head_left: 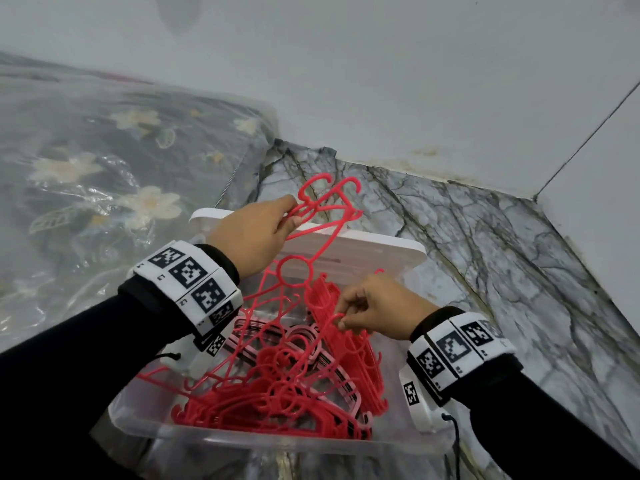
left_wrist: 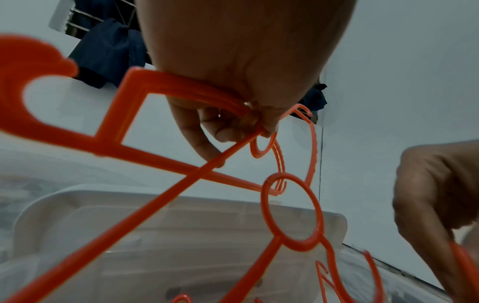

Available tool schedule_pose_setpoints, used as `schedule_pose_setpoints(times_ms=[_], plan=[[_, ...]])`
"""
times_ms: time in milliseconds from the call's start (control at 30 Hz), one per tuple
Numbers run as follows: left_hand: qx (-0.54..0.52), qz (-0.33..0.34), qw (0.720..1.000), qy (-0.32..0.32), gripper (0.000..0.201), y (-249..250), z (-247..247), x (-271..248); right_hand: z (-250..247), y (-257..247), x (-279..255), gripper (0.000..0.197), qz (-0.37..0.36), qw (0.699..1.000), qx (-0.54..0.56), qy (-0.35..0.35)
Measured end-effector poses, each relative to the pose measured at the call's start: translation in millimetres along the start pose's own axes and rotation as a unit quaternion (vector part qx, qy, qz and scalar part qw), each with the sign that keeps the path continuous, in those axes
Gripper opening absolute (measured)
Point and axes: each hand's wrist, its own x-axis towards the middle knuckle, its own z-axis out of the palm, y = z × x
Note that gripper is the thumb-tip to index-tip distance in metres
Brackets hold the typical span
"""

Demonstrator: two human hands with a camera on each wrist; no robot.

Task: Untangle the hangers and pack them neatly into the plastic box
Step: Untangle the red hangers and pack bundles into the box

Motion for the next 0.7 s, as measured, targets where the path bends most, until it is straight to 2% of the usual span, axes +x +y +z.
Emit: schedule_pose_setpoints(times_ms=[67,133,200,300,400,467,533,633,700], plan=[[-0.017,-0.019,1.0,0.005,0.032,0,-2,0,3,1,-1,0.014,0.007,0.998,-0.063,-0.011],[-0.03,-0.034,0.999,-0.01,0.03,0,-3,0,2,-2,-2,0.022,-0.006,0.99,-0.143,0.011],[-0.049,-0.039,0.997,-0.035,0.024,2,-2,1,-2,-8,-3,0.02,-0.049,0.973,-0.212,0.072],[-0.084,-0.022,0.993,-0.076,0.02,6,2,1,-3,-19,-4,0.021,-0.132,0.928,-0.305,0.169],[-0.111,-0.001,0.99,-0.086,0.011,11,3,-1,0,-28,-4,0.019,-0.175,0.899,-0.341,0.214],[-0.124,0.019,0.988,-0.085,0.018,14,2,-2,2,-30,-4,0.017,-0.182,0.886,-0.358,0.232],[-0.134,0.028,0.987,-0.083,0.022,17,2,-4,1,-30,-3,0.016,-0.171,0.882,-0.377,0.224],[-0.128,0.025,0.988,-0.081,0.012,16,3,-5,-2,-30,-4,0.011,-0.17,0.881,-0.38,0.224],[-0.099,0.005,0.992,-0.079,0.021,13,3,-4,-5,-31,-6,0.008,-0.185,0.877,-0.38,0.23]])
